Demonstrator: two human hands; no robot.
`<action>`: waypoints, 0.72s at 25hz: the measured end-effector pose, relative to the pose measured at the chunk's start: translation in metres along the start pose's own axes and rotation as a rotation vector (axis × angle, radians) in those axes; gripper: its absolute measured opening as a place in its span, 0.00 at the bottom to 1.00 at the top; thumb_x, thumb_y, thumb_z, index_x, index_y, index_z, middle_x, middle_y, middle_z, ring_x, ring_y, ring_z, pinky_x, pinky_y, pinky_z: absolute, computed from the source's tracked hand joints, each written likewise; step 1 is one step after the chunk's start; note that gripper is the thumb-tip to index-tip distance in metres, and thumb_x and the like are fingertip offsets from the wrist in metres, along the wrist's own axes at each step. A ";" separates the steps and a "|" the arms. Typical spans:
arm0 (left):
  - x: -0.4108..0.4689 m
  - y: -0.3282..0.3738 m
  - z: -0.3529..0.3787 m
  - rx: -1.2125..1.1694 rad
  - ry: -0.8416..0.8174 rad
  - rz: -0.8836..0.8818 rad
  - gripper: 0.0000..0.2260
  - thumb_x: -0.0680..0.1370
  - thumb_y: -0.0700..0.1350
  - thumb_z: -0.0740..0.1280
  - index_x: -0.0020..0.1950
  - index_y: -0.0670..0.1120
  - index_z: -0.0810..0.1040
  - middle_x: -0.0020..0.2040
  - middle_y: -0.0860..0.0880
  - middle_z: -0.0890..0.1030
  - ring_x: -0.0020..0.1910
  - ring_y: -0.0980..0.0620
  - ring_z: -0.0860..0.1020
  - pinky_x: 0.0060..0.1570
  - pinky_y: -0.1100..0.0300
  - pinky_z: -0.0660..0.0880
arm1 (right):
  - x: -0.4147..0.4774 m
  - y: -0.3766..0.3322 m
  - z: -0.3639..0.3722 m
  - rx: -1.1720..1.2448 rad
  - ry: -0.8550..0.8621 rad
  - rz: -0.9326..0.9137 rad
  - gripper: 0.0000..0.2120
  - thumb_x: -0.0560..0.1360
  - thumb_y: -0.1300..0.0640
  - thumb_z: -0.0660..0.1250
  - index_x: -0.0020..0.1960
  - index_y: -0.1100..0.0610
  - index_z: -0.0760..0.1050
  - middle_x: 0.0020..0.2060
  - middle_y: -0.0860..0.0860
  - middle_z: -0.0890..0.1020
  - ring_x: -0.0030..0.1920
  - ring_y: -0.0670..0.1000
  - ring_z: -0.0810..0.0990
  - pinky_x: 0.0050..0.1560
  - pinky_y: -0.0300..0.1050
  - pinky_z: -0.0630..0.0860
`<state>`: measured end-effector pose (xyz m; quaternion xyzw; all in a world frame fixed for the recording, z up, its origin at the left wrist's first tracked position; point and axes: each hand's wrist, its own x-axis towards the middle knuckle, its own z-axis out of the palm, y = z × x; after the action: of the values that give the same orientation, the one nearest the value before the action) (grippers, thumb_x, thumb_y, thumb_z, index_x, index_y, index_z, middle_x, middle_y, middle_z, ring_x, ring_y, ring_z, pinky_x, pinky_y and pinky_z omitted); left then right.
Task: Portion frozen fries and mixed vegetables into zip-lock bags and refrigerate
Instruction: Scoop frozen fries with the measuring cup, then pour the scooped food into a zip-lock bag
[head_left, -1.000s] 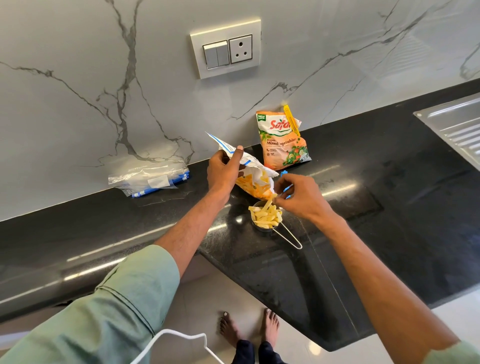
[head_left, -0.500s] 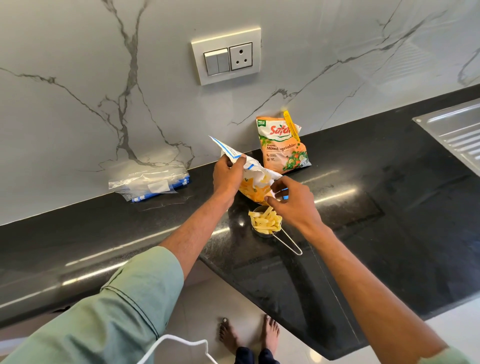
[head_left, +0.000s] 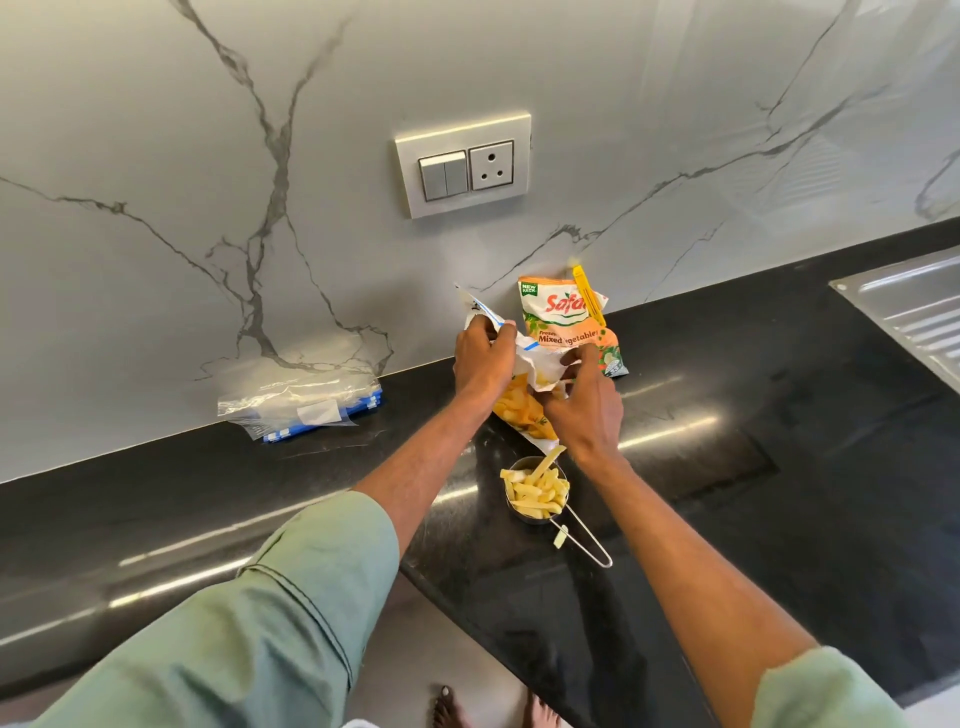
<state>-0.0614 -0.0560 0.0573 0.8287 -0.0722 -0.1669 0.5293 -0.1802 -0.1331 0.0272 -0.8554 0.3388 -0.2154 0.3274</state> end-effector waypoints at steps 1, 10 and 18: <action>0.002 0.002 0.001 -0.011 -0.005 0.002 0.17 0.80 0.60 0.62 0.60 0.49 0.77 0.56 0.47 0.80 0.55 0.49 0.82 0.56 0.45 0.81 | 0.007 0.002 0.001 0.004 -0.003 0.001 0.30 0.73 0.45 0.78 0.67 0.54 0.67 0.56 0.51 0.86 0.50 0.57 0.86 0.47 0.56 0.83; 0.003 -0.024 -0.007 -0.034 -0.111 -0.028 0.19 0.80 0.67 0.57 0.59 0.55 0.75 0.60 0.51 0.80 0.60 0.51 0.78 0.62 0.47 0.77 | 0.052 0.024 0.004 0.122 -0.045 0.140 0.34 0.68 0.42 0.82 0.65 0.53 0.68 0.59 0.50 0.83 0.54 0.54 0.84 0.48 0.48 0.79; 0.004 -0.101 -0.111 0.662 0.147 -0.010 0.23 0.77 0.56 0.73 0.68 0.52 0.72 0.65 0.47 0.73 0.65 0.46 0.74 0.67 0.44 0.73 | 0.018 0.035 0.006 0.207 0.140 0.137 0.38 0.68 0.31 0.78 0.67 0.51 0.67 0.61 0.49 0.77 0.54 0.51 0.82 0.50 0.55 0.83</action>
<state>-0.0242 0.0808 0.0077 0.9658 -0.0800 -0.0766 0.2346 -0.1794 -0.1631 0.0008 -0.7747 0.3941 -0.2857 0.4035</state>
